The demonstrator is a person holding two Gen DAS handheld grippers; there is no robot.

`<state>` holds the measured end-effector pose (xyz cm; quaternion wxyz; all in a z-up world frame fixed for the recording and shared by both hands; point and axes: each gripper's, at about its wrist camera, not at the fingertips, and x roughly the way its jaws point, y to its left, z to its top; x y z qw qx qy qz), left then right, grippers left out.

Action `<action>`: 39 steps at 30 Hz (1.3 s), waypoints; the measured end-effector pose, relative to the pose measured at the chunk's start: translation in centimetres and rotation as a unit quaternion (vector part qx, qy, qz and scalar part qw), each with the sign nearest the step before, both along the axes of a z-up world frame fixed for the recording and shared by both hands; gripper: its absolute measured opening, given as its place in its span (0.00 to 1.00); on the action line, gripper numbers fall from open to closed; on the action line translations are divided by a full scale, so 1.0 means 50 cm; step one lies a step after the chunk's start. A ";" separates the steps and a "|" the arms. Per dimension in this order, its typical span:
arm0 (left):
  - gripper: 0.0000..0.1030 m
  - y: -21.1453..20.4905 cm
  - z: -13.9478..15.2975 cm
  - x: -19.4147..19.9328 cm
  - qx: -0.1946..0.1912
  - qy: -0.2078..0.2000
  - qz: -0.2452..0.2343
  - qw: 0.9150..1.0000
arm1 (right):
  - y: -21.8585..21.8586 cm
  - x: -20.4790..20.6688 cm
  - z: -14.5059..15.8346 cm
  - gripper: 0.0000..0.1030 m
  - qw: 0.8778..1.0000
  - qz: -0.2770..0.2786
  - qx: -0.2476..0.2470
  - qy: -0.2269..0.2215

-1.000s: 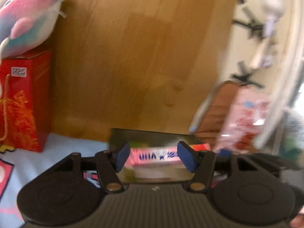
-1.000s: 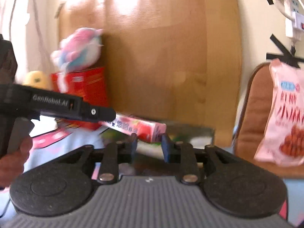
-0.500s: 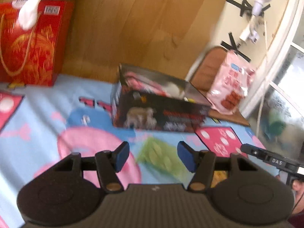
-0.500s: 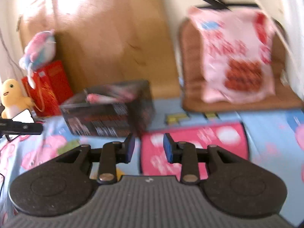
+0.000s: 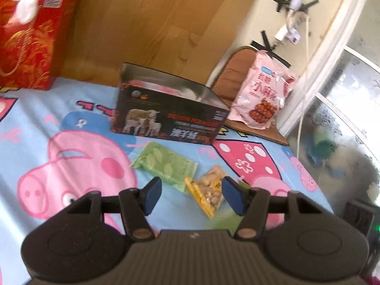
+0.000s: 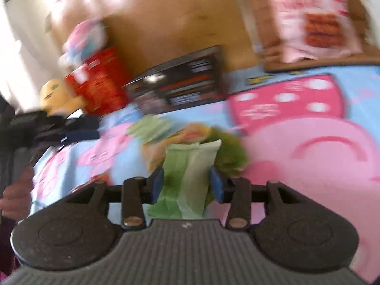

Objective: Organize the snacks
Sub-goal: 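Grasp the light green pack with the left tool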

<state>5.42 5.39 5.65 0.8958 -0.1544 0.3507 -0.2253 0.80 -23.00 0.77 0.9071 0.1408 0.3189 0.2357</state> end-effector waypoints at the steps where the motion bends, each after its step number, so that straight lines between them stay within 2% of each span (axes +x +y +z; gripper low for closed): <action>1: 0.55 0.009 0.000 -0.003 -0.001 0.002 0.008 1.000 | 0.026 0.005 -0.004 0.45 0.999 0.037 0.013 0.014; 2: 0.55 0.020 0.000 -0.009 -0.002 0.002 0.016 1.000 | 0.056 0.008 -0.010 0.44 0.997 0.072 0.019 0.026; 4: 0.55 0.046 0.000 -0.022 -0.004 0.001 0.031 1.000 | 0.098 -0.001 -0.004 0.45 0.995 0.097 -0.005 0.004; 7: 0.55 0.082 -0.004 -0.027 -0.007 0.007 0.050 0.999 | 0.101 -0.004 0.021 0.44 0.994 0.108 -0.014 -0.033; 10: 0.55 0.100 -0.011 -0.009 -0.024 0.020 0.056 0.998 | 0.066 0.014 0.043 0.45 0.995 0.084 -0.010 -0.050; 13: 0.56 0.100 -0.016 0.018 -0.039 0.026 0.052 0.998 | 0.035 0.053 0.057 0.45 0.998 0.049 -0.006 -0.046; 17: 0.56 0.084 -0.012 0.069 -0.023 0.021 0.046 0.998 | 0.014 0.112 0.060 0.45 0.999 0.021 -0.006 -0.026; 20: 0.56 0.061 -0.011 0.119 -0.002 0.017 0.037 0.999 | 0.013 0.135 0.063 0.45 0.999 0.040 -0.003 -0.020; 24: 0.56 0.029 -0.031 0.182 0.020 0.022 0.025 0.999 | 0.075 0.149 0.061 0.45 0.995 0.091 -0.039 -0.030; 27: 0.54 0.009 -0.055 0.214 0.029 0.039 0.013 0.999 | 0.106 0.174 0.036 0.45 0.992 0.110 -0.067 -0.013; 29: 0.47 0.001 -0.073 0.215 0.023 0.062 -0.007 0.998 | 0.114 0.176 0.022 0.46 0.988 0.133 -0.077 0.008; 31: 0.47 -0.002 -0.084 0.197 0.009 0.074 -0.024 0.997 | 0.114 0.155 0.026 0.45 0.983 0.159 -0.095 0.006; 33: 0.48 0.001 -0.082 0.171 0.008 0.067 -0.023 0.997 | 0.106 0.133 0.036 0.45 0.981 0.172 -0.092 0.014; 37: 0.53 0.025 -0.065 0.168 -0.005 0.054 0.005 0.999 | 0.097 0.116 0.056 0.46 0.986 0.149 -0.080 -0.010; 39: 0.53 0.031 -0.060 0.182 -0.001 0.057 0.018 0.998 | 0.112 0.120 0.063 0.46 0.985 0.137 -0.095 -0.036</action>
